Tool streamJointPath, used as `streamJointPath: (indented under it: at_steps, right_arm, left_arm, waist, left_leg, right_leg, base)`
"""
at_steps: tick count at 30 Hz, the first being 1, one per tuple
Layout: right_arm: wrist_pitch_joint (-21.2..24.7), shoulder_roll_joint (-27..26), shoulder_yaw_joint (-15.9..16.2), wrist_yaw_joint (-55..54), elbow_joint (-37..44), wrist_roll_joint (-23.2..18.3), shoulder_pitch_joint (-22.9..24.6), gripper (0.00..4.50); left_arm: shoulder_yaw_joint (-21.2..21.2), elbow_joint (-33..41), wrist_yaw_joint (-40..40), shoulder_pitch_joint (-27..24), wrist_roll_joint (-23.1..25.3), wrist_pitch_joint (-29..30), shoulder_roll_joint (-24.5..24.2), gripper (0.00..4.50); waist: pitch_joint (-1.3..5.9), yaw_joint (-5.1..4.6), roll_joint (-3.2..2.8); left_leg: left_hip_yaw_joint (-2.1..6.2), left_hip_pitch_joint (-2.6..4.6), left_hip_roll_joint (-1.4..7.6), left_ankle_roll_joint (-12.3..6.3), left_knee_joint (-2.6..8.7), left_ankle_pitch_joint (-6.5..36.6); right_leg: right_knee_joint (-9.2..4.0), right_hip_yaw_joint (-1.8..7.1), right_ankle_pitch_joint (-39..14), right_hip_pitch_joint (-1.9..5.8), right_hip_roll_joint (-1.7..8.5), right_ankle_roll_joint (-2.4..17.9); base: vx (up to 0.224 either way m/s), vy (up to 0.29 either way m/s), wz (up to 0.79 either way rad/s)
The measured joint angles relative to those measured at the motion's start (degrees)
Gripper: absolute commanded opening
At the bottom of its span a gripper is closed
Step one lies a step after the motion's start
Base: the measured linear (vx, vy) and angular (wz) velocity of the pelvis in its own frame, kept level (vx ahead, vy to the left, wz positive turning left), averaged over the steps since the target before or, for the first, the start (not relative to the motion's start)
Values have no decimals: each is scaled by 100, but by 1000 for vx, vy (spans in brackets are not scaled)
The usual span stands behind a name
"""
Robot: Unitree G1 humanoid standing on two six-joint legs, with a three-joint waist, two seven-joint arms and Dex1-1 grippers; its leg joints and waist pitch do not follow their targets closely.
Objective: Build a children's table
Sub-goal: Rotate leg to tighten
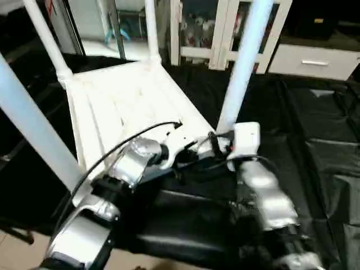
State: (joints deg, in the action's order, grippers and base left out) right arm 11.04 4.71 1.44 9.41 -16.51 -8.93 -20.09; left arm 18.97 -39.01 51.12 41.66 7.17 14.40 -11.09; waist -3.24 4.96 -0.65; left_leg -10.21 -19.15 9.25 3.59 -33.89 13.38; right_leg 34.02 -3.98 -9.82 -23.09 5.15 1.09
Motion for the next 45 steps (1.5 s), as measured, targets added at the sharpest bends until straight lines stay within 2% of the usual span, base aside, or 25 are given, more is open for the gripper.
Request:
streamJointPath:
  at_steps: [2, 7, 10, 15, 26, 27, 31, 40, 45]
  right_arm:
    - [18, 317, 24, 619, 74, -204, 63, 398]
    - [28, 744, 80, 1623, 78, -403, 98, 398]
    - [209, 1419, 217, 2893, 181, -726, 215, 398]
    - [216, 2065, 534, 4326, 152, -814, 242, 398]
    - [159, 2274, 830, 5546, -385, -816, -101, 398]
    - [124, 2274, 847, 5604, -466, -780, -142, 373]
    - [16, 2250, 875, 5636, -650, -690, -204, 362]
    - [-13, 2226, 863, 5737, -851, -689, -307, 283]
    - [-42, 2212, 860, 5763, -880, -661, -315, 272]
  left_arm:
    - [38, 165, 213, -92, -14, -20, -127, 0]
    - [122, 439, 675, -227, -36, -83, -358, 0]
    - [230, 833, 1124, -421, -115, -82, -597, 0]
    - [363, 1303, 1629, -622, -207, 76, -790, 0]
    - [488, 1559, 1882, -725, -231, 177, -871, 0]
    - [495, 1562, 1882, -724, -230, 177, -871, 0]
    - [499, 1585, 1881, -731, -231, 205, -869, 0]
    - [504, 1677, 1880, -779, -235, 260, -904, 0]
    - [507, 1677, 1880, -782, -235, 264, -909, 0]
  waist:
    - [0, 0, -1]
    - [3, 24, 1]
    - [6, 55, 6]
    - [8, 93, 8]
    - [12, 151, 6]
    - [12, 153, 8]
    - [14, 162, 11]
    - [17, 162, 15]
    - [22, 160, 23]
  left_leg:
    - [0, 2, 1, 1, 1, -1]
    - [0, 2, 2, 2, 2, -1]
    - [-3, 0, 1, -20, -1, 1]
    - [-9, -4, 2, -47, -4, -8]
    - [-10, 1, 5, -51, -15, -11]
    - [-10, 0, 5, -51, -15, -11]
    - [-10, 0, 5, -53, -16, -10]
    - [-10, 0, 7, -53, -19, -11]
    - [-10, 0, 7, -54, -20, -11]
  right_leg:
    - [3, 0, -1, 1, 0, -1]
    - [-1, -1, -4, 0, 0, -6]
    - [-4, 3, -18, 0, 7, -5]
    - [4, 7, -30, 3, 12, 11]
    - [10, 3, -30, 13, 14, 11]
    - [10, 3, -30, 13, 14, 11]
    - [9, 3, -31, 13, 14, 12]
    - [15, 2, -31, 13, 14, 12]
    - [15, 2, -31, 13, 13, 12]
  base:
    - [0, 0, 0]
    - [0, 0, 0]
    - [0, 0, 0]
    - [0, 0, 0]
    - [0, 0, 0]
    - [0, 0, 0]
    - [0, 0, 0]
    - [0, 0, 0]
    - [0, 0, 0]
